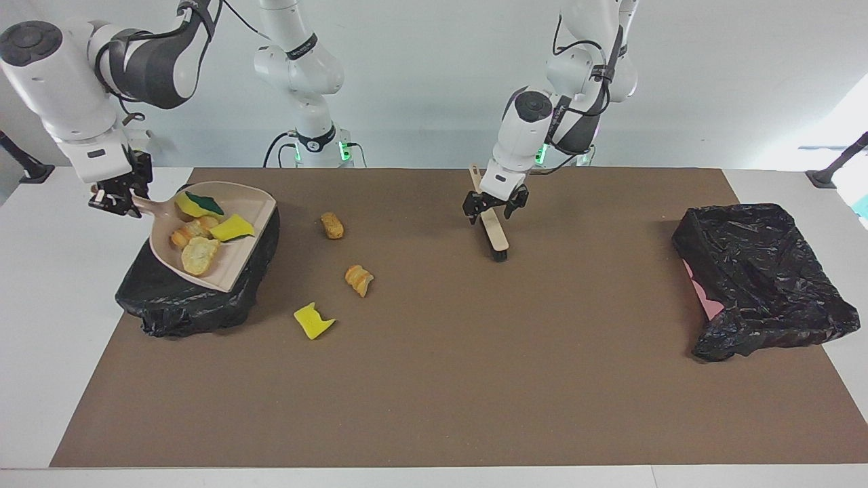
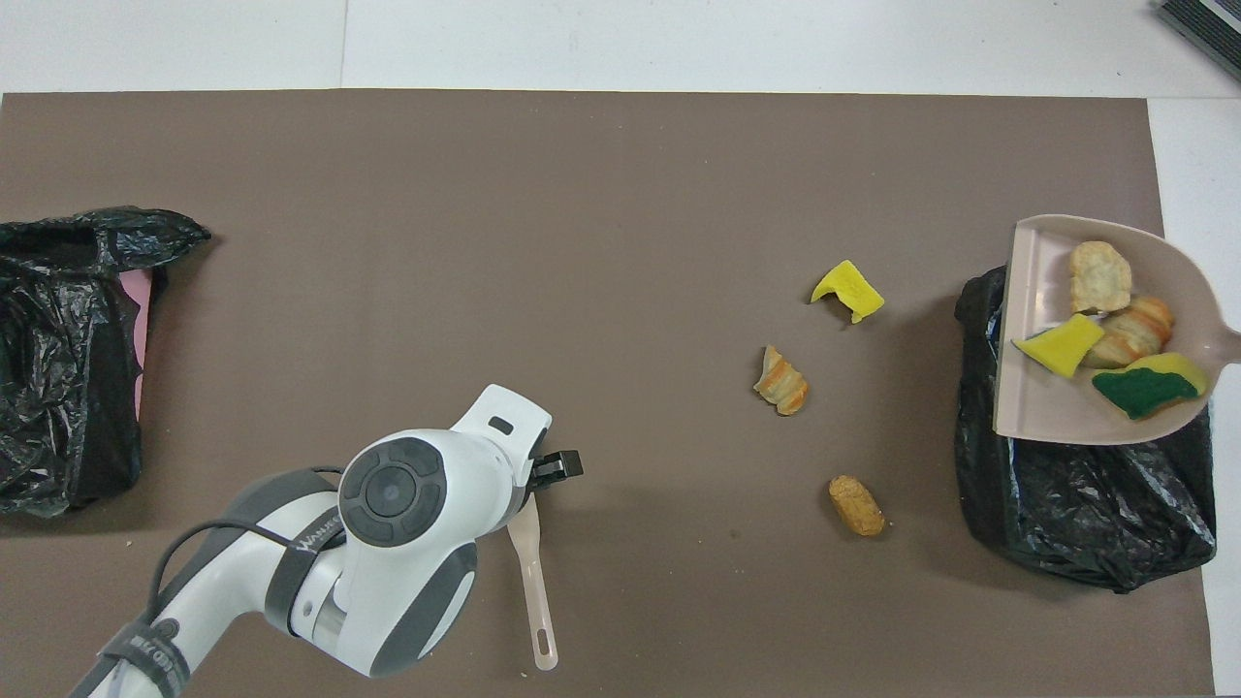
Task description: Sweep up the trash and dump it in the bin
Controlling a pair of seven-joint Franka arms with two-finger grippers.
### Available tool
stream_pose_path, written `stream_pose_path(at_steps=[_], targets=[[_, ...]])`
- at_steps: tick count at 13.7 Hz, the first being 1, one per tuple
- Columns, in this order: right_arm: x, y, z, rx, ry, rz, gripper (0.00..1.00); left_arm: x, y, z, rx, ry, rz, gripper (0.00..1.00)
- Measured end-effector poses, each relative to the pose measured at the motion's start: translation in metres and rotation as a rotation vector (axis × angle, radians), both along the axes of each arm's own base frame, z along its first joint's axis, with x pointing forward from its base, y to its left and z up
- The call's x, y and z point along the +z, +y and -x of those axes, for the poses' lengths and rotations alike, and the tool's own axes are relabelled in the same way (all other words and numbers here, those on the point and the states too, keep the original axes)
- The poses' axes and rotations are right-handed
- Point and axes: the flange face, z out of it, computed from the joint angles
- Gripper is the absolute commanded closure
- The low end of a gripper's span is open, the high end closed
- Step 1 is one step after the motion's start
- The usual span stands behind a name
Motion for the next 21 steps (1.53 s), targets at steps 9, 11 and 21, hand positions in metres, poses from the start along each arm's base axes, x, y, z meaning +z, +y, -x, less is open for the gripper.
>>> stream_pose_path(at_steps=[9,11,21], targets=[[-0.038,0.026,0.073,0.256,-0.013,0.384,1.00,0.081,0.102,-0.131,-0.098,-0.076,0.025,0.00],[-0.047,0.046,0.069,0.332,0.020,0.470,1.00,0.091,0.128,-0.147,-0.157,-0.076,0.020,0.00],[-0.034,0.092,0.057,0.362,0.099,0.824,1.00,0.131,0.245,-0.168,-0.307,-0.024,-0.070,0.00]])
